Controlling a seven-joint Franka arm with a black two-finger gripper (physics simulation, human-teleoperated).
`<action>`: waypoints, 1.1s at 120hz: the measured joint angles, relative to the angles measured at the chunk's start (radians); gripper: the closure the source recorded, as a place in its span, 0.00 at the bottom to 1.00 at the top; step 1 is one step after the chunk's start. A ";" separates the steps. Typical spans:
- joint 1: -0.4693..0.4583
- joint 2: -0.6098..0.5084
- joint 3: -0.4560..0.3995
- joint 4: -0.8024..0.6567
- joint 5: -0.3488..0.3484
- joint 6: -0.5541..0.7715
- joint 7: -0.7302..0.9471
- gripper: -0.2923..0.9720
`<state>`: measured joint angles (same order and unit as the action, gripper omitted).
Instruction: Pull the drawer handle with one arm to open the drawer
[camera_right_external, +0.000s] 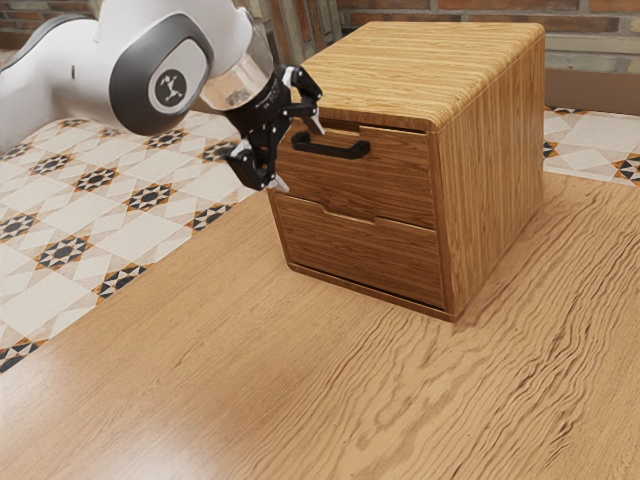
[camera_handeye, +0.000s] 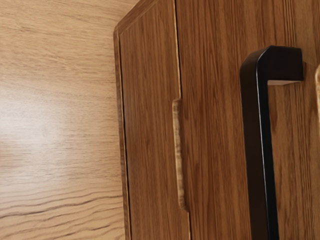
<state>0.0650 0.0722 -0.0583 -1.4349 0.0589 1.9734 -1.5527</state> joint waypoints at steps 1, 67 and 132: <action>0.000 0.001 0.000 0.000 0.000 0.001 0.000 0.23; 0.029 0.113 0.001 0.088 0.001 0.038 -0.010 0.23; 0.030 0.116 0.001 0.077 -0.001 0.042 -0.001 0.24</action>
<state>0.0953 0.1878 -0.0573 -1.3580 0.0577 2.0157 -1.5537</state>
